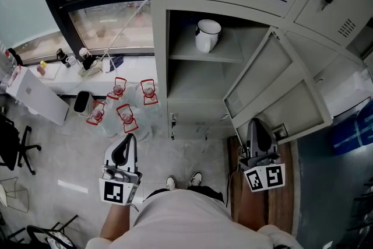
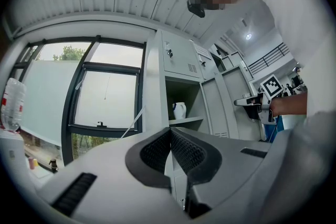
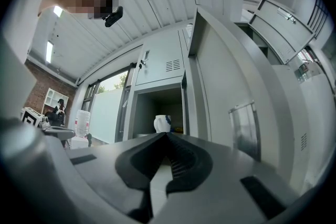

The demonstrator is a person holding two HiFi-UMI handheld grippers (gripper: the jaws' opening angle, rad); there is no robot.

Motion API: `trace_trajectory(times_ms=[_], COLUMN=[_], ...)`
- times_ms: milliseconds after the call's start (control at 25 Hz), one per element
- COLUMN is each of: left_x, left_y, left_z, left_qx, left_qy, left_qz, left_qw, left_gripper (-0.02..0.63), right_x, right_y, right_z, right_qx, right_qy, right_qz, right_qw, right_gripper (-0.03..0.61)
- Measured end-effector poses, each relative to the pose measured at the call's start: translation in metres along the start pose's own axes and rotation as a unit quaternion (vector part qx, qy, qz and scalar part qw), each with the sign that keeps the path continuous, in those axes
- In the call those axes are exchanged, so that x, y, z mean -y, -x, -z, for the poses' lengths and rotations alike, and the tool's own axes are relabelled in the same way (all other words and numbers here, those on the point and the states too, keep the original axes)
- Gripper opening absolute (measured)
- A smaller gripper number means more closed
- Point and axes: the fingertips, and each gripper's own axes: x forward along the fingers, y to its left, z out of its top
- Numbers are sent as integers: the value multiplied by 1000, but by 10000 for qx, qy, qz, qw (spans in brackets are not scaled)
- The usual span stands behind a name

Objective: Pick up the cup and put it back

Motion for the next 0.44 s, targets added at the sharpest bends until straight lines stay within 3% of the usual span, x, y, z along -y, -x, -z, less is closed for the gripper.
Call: trace_trajectory(times_ms=[440], left_x=[0], left_y=[-3], left_z=[-3], left_qx=[-41], left_qy=[-28], left_qz=[49], left_qw=[10000], left_gripper=[21], right_x=[-4], right_y=[0], right_z=[-3], right_qx=[28], right_qy=[37], right_qz=[12], right_qw=[10000], right_gripper=[17])
